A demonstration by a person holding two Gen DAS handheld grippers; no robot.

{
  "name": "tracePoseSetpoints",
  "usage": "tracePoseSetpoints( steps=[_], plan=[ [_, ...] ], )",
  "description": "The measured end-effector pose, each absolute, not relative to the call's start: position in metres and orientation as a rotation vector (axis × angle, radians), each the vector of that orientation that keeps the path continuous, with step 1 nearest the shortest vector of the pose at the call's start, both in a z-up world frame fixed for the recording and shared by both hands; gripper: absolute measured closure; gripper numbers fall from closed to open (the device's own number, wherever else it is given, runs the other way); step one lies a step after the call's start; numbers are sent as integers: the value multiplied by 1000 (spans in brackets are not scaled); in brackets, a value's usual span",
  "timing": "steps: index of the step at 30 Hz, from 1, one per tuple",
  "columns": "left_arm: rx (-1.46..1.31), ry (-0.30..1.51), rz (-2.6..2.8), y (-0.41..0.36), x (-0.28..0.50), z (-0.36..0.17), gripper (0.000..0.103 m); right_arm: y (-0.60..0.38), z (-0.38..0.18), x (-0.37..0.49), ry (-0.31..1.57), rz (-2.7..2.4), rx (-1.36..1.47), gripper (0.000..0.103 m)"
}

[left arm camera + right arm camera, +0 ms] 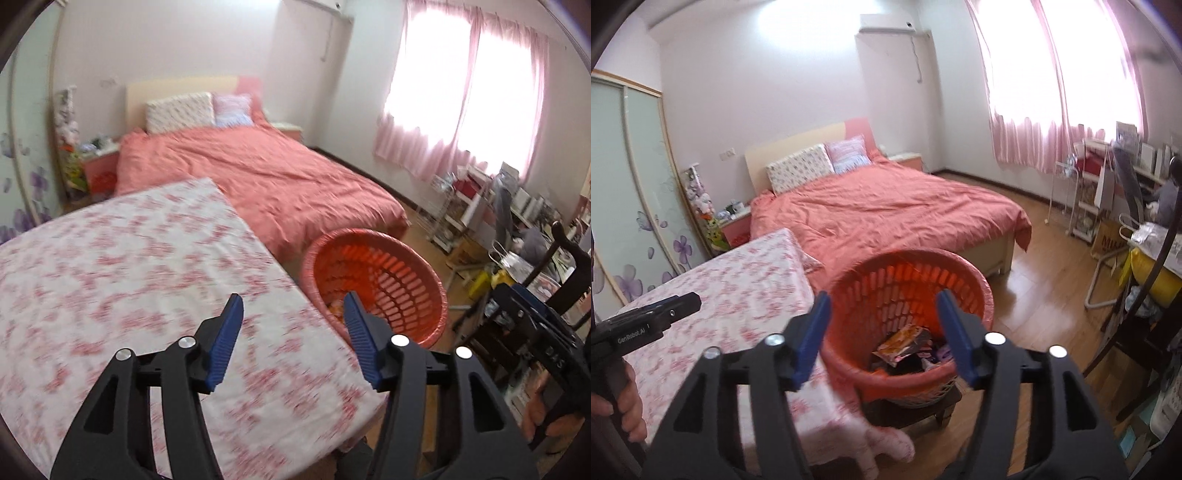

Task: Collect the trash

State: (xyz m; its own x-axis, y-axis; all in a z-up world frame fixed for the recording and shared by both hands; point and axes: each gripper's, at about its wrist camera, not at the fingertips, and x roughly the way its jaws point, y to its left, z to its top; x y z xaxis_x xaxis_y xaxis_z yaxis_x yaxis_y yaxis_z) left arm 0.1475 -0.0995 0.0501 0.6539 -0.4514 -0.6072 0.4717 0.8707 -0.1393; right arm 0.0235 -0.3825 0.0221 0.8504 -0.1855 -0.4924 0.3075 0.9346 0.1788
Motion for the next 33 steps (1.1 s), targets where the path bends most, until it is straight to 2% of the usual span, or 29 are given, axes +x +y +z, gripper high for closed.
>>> tracePoseSetpoints(
  steps=[4, 5, 7, 10, 25, 33],
  plan=[
    [23, 611, -453, -72, 117, 57, 28, -349, 31, -10, 423, -265, 217, 7],
    [23, 596, -437, -66, 110, 57, 25, -344, 33, -15, 409, -270, 210, 4],
    [22, 556, -387, -53, 94, 58, 10, -330, 37, -32, 370, -292, 186, 4],
    [17, 507, -315, -38, 74, 55, 3, -315, 39, -49, 346, -321, 154, 4],
    [20, 429, -55, -1, 18, 25, 3, -252, 23, -99, 307, -481, 20, 4],
    [28, 451, -21, 7, 1, 9, 3, -240, 12, -96, 388, -472, 35, 4]
  ],
)
